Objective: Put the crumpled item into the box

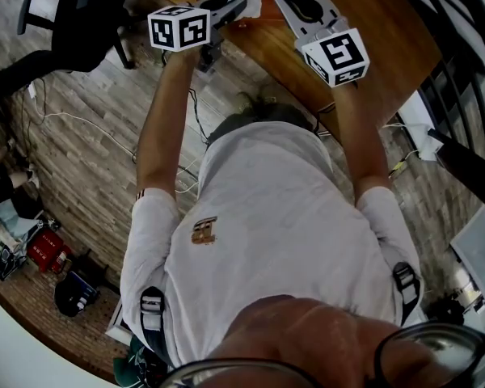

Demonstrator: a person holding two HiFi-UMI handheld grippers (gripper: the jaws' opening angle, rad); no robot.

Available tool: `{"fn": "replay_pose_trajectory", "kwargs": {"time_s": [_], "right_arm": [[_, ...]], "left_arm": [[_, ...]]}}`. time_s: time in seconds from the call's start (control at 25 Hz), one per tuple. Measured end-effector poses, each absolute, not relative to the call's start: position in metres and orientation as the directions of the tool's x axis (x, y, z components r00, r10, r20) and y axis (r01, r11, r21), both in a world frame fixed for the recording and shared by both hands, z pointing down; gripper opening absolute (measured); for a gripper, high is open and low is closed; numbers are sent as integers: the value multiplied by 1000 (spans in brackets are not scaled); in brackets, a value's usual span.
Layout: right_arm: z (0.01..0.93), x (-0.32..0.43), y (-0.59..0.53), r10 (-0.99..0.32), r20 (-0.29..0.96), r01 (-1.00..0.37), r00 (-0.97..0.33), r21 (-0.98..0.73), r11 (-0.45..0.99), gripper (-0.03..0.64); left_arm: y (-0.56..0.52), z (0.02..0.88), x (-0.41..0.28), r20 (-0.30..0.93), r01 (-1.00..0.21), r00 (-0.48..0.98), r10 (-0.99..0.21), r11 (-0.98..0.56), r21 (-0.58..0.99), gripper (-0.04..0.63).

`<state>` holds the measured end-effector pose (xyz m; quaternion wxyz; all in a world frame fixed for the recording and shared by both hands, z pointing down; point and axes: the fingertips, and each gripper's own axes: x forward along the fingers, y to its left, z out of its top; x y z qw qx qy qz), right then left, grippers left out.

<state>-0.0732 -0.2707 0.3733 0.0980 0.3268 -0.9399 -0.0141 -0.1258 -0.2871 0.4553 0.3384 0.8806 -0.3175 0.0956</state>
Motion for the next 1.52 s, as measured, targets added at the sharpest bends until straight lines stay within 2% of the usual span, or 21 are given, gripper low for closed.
{"fn": "replay_pose_trajectory", "kwargs": {"time_s": [0.68,1.28,1.52], "right_arm": [[386,-57,-303,-617,188,-617,-765,64,784,32],[385,-52,-308,-605,167,-607,-778,43,793,32],[387,-50,-311,-601,163,-604,-782,35,796,32]], "left_arm": [[-330,527,-110,602,-706,708,-370,-412,576,75],[-341,554,-99,691,-750,654,-309,-385,538,75],[-343,565,-106,754,-797,579,-308,-409,445,77]]}}
